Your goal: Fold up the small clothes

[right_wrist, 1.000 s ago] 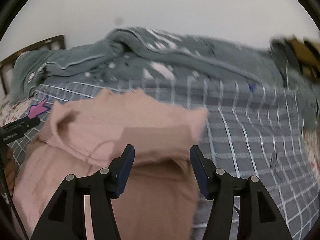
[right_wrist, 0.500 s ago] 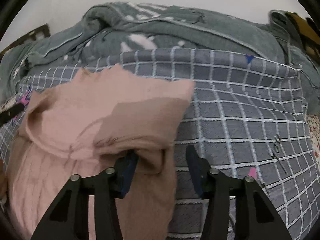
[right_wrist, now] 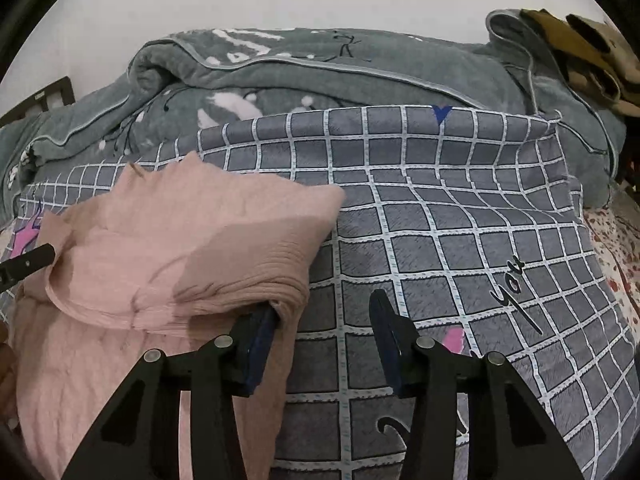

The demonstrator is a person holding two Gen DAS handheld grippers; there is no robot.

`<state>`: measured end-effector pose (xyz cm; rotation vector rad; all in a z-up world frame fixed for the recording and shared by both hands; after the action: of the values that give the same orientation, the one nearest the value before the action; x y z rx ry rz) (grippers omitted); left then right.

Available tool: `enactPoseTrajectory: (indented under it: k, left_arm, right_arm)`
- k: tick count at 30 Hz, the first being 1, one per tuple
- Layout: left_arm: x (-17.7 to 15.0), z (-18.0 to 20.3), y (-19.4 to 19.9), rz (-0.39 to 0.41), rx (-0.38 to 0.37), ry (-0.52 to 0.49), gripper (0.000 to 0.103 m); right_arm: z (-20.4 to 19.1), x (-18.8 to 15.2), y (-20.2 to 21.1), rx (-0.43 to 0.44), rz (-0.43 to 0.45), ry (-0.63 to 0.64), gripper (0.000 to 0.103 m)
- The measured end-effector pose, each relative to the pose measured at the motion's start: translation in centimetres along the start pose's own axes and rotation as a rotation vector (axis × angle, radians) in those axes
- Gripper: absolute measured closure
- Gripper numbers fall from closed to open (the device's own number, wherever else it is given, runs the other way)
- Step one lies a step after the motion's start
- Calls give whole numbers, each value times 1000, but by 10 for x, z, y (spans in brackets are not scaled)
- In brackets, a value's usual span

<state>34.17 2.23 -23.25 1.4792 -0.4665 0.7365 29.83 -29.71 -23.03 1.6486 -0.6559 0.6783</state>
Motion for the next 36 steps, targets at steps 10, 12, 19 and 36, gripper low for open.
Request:
enactPoseTrajectory:
  k: [10,12,19,36]
  left_arm:
    - [-1,-34,4,6,21,60,23]
    - [-1,-37,4,10,30,59,23]
    - [-1,-20,10,22,-13,32,23]
    - [-8,-7,12,12,140,29,18]
  right_arm:
    - [9,-4,4,5,-25,-12,55]
    - [10,-4,10,2,-9,-7,53]
    - [11,2,33,12,73,-2,53]
    - [7,-5,38,41,83,29,53]
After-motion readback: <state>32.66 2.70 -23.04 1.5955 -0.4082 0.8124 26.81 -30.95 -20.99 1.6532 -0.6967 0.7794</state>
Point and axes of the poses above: each gripper's, at about its wrist camera, not at the fingertips, and y roughly against the way its jaws point, z to its right, x to its top, the point moved 5 cm from there along -y, roughly the way its jaws point, and after that the axes turned 14 degrees about x, right-handed, at the moved point
